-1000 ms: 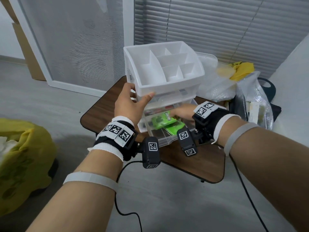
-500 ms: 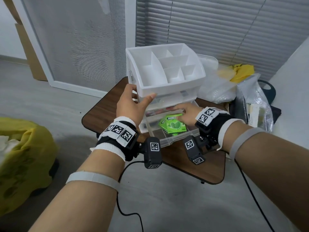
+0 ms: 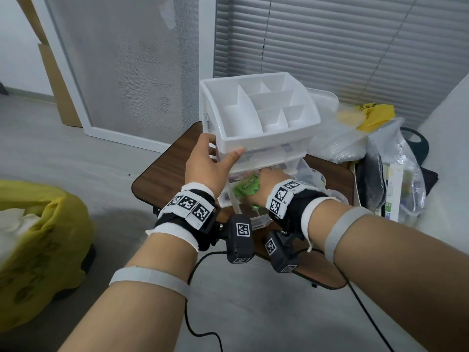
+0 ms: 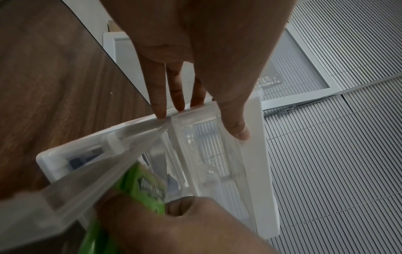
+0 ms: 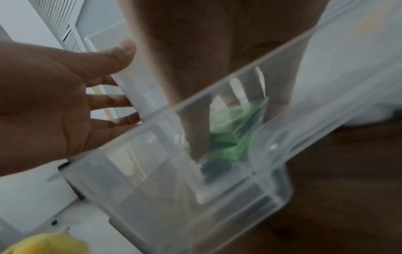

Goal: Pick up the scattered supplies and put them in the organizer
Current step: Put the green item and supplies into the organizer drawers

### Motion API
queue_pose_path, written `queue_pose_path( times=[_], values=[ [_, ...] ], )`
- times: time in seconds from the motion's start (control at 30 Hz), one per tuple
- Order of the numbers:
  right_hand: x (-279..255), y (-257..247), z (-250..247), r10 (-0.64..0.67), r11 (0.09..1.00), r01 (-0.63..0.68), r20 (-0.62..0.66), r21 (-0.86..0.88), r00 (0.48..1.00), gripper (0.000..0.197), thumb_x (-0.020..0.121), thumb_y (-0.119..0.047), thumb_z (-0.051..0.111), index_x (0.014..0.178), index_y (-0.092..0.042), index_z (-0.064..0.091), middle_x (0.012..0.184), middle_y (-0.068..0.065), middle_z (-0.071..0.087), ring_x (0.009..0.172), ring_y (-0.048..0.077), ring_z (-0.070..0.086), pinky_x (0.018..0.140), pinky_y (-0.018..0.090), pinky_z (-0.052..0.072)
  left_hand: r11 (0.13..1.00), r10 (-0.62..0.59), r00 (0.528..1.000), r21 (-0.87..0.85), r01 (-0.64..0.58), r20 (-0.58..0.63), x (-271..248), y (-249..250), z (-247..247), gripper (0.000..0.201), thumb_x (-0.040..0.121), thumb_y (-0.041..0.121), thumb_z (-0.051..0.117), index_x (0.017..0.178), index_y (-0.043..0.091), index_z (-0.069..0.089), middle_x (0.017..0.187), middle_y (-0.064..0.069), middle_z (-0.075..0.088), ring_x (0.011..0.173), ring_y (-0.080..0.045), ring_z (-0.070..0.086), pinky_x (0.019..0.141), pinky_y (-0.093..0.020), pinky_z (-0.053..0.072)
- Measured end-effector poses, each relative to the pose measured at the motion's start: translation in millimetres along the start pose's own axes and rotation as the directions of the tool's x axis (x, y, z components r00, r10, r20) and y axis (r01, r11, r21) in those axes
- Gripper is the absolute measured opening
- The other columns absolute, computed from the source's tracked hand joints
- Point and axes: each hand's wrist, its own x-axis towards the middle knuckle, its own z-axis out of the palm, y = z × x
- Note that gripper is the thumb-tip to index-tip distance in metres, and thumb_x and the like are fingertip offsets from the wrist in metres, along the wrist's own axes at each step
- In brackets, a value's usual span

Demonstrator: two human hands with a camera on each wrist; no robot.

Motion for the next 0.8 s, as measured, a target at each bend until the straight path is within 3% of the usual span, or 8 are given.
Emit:
queue_pose_path(
  times=[0.17, 0.27, 0.4, 0.47, 0.57, 0.67, 0.73, 0.8],
  values=[
    [-14.2, -3.3, -13.8, -0.072, 0.986, 0.055, 0.104, 0.16, 0.992, 0.043, 0.073, -0.033, 0.077, 0.109, -0.015, 0.064, 0.109, 0.002, 0.069, 0.096, 0.02, 0.064, 0.09, 0.033, 0.053, 1.0, 0.005, 1.0, 0.006, -0.005, -0.001, 1.4, 0.0, -1.2, 0.043, 0.079, 0.049, 0.078, 0.106, 0.024, 0.056, 0.091, 0.014, 0.064, 0.078, 0.006, 0.058, 0.055, 0.0, 0.039],
    [-12.9, 8.0, -13.4, -0.081, 0.987, 0.072, 0.061, 0.141, 0.995, 0.044, 0.067, -0.027, 0.078, 0.108, -0.013, 0.068, 0.104, 0.004, 0.073, 0.095, 0.023, 0.068, 0.088, 0.036, 0.055, 1.0, 0.012, 1.0, 0.015, -0.012, 0.0, 1.8, -0.3, -0.8, 0.043, 0.079, 0.05, 0.078, 0.105, 0.024, 0.055, 0.09, 0.014, 0.063, 0.077, 0.006, 0.058, 0.056, -0.004, 0.04],
    [-12.1, 14.8, -14.0, -0.125, 0.986, 0.127, -0.028, 0.105, 0.992, 0.036, 0.081, -0.023, 0.073, 0.116, -0.017, 0.069, 0.111, 0.004, 0.072, 0.103, 0.023, 0.065, 0.093, 0.027, 0.05, 1.0, 0.025, 1.0, 0.018, -0.025, -0.004, 1.4, -0.2, -0.5, 0.043, 0.08, 0.048, 0.078, 0.106, 0.022, 0.056, 0.089, 0.014, 0.063, 0.075, 0.006, 0.057, 0.054, 0.001, 0.039],
    [-15.2, 17.0, -15.4, -0.085, 0.985, 0.094, -0.072, 0.144, 0.994, 0.017, 0.08, -0.032, 0.072, 0.092, -0.019, 0.073, 0.1, 0.001, 0.073, 0.093, 0.021, 0.067, 0.085, 0.027, 0.051, 0.999, 0.03, 1.0, 0.022, -0.029, -0.006, 1.5, -0.2, -0.9, 0.043, 0.08, 0.047, 0.078, 0.107, 0.022, 0.056, 0.089, 0.015, 0.063, 0.075, 0.006, 0.057, 0.055, 0.001, 0.04],
    [-20.5, 30.9, -18.4, -0.016, 0.989, 0.038, -0.157, 0.141, 0.987, 0.041, 0.081, -0.047, 0.06, 0.053, -0.018, 0.056, 0.055, 0.001, 0.06, 0.059, 0.024, 0.064, 0.061, 0.028, 0.051, 0.999, 0.036, 0.999, 0.028, -0.036, -0.008, 1.2, -0.7, 0.3, 0.044, 0.08, 0.048, 0.077, 0.108, 0.022, 0.056, 0.09, 0.014, 0.064, 0.076, 0.006, 0.058, 0.056, -0.001, 0.041],
    [-37.3, 44.9, -24.0, -0.065, 0.996, 0.077, -0.207, 0.048, 0.976, 0.054, 0.085, -0.047, 0.043, 0.042, -0.015, 0.046, 0.04, 0.002, 0.041, 0.042, 0.025, 0.05, 0.052, 0.024, 0.044, 0.998, 0.038, 0.999, 0.053, -0.037, -0.017, 1.1, -2.0, 1.1, 0.043, 0.079, 0.053, 0.076, 0.106, 0.026, 0.056, 0.092, 0.014, 0.064, 0.084, 0.002, 0.059, 0.07, -0.014, 0.049],
    [-47.0, 54.0, -23.7, -0.113, 0.993, 0.115, -0.195, -0.001, 0.974, 0.054, 0.083, -0.046, 0.04, 0.039, -0.015, 0.042, 0.038, 0.001, 0.034, 0.038, 0.023, 0.04, 0.051, 0.026, 0.045, 0.996, 0.041, 0.999, 0.077, -0.039, -0.026, 1.0, -1.5, 1.4, 0.042, 0.079, 0.056, 0.075, 0.105, 0.03, 0.055, 0.093, 0.015, 0.064, 0.088, -0.004, 0.061, 0.075, -0.021, 0.048],
    [-58.9, 59.8, -24.7, -0.164, 0.986, 0.153, -0.196, -0.069, 0.967, 0.055, 0.082, -0.045, 0.039, 0.038, -0.013, 0.045, 0.036, 0.002, 0.036, 0.037, 0.025, 0.042, 0.066, 0.035, 0.056, 0.996, 0.039, 0.999, 0.085, -0.036, -0.026, 0.6, -0.4, 1.4, 0.041, 0.079, 0.055, 0.074, 0.105, 0.03, 0.055, 0.09, 0.017, 0.062, 0.087, -0.004, 0.06, 0.071, -0.017, 0.045]
  ],
)
